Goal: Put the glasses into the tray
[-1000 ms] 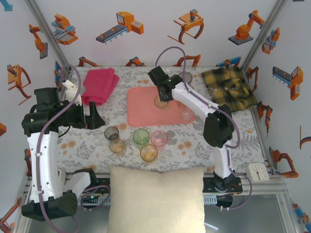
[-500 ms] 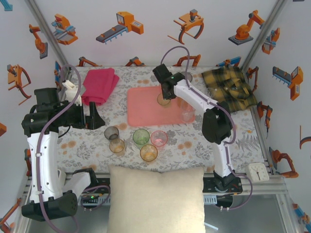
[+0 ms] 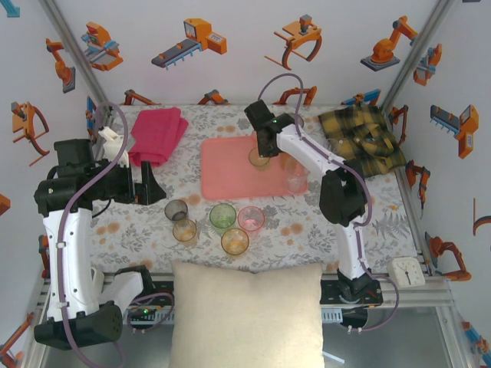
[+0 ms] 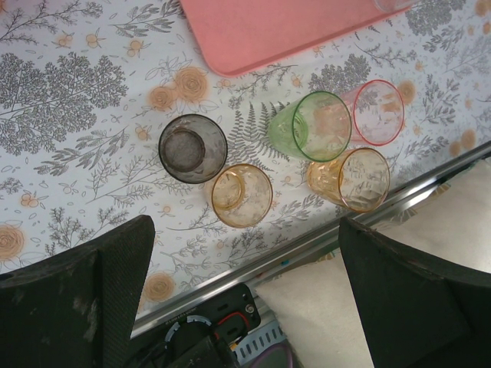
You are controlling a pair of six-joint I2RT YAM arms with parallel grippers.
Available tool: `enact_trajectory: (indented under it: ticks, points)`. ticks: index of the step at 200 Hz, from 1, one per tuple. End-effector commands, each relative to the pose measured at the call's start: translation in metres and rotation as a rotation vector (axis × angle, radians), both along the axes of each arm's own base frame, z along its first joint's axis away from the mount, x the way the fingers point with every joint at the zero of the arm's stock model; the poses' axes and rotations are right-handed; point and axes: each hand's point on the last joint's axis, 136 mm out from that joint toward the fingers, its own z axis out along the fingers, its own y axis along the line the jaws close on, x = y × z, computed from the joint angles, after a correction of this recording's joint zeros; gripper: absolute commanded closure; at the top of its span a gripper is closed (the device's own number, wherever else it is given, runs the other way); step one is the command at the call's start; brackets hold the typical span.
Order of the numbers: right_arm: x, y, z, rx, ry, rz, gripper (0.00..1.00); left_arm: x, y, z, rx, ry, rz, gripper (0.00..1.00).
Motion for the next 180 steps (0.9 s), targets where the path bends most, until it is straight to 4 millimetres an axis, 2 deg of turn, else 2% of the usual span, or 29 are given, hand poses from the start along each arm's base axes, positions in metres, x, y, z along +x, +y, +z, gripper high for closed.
enact_trajectory:
  ticks: [1,180]
  points:
    - [0.001,-0.005,0.0,0.002,0.007,-0.027,1.0,-0.003,-0.002,0.002,-0.022,-0.007,-0.004,0.03]
    - [0.0,-0.016,-0.029,0.02,0.071,-0.066,1.0,-0.003,-0.003,0.001,-0.026,-0.009,-0.007,0.03]
